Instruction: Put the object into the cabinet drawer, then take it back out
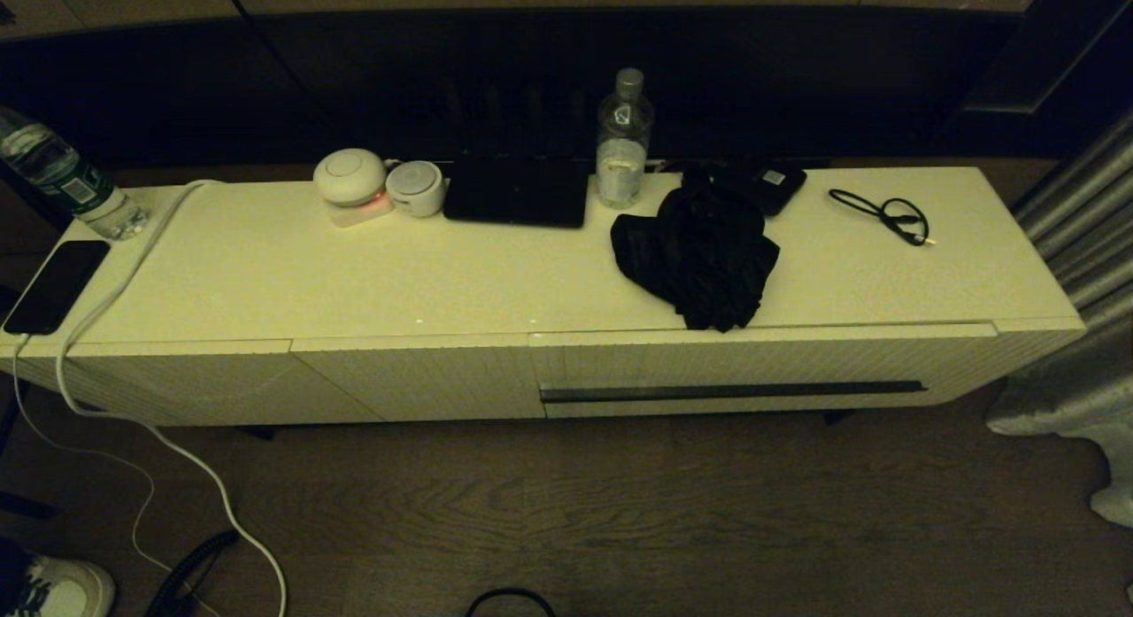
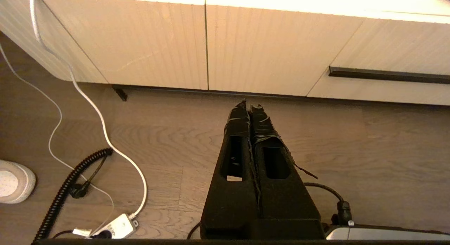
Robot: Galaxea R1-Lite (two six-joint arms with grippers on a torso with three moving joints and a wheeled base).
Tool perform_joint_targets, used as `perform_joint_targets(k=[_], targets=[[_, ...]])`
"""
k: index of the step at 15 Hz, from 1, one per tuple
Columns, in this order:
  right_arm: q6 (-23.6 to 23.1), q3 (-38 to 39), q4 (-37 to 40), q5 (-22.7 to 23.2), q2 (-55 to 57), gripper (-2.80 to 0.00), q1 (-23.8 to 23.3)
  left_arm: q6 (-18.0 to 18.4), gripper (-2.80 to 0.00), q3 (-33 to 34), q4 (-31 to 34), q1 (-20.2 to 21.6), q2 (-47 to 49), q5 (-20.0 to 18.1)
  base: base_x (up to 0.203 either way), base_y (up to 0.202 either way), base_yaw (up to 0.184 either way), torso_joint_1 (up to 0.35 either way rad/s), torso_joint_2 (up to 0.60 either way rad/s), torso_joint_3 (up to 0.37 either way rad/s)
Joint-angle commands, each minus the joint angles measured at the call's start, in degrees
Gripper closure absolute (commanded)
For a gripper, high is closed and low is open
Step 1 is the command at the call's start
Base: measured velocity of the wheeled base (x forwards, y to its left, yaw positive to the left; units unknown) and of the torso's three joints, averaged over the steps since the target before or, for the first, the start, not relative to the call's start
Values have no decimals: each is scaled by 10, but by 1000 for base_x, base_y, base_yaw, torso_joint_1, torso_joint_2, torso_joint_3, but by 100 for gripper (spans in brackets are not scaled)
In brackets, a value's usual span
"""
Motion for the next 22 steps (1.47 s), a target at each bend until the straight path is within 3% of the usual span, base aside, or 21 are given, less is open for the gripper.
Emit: perform_joint_targets(k=[1,5,7,10,12,14,16,22], targets=[[29,27,11,35,-86,0,7,-1,0,0,0,0,-1,0,0,0,0,0,0,0],[48,37,38,133,-159,0,11,-1,0,0,0,0,-1,0,0,0,0,0,0,0],[40,62,10,137,-158,0,11,-1,0,0,0,0,-1,0,0,0,0,0,0,0],[20,134,-111,151,-158,0,11,-1,0,0,0,0,-1,0,0,0,0,0,0,0],[22,147,-143,153,-159,0,11,-1,0,0,0,0,-1,0,0,0,0,0,0,0],[49,165,-195,151,-159,0,11,-1,0,0,0,0,-1,0,0,0,0,0,0,0],[66,205,-314,150,-159,0,11,-1,0,0,0,0,-1,0,0,0,0,0,0,0],[69,215,-325,151,-159,0,11,-1,0,0,0,0,-1,0,0,0,0,0,0,0]])
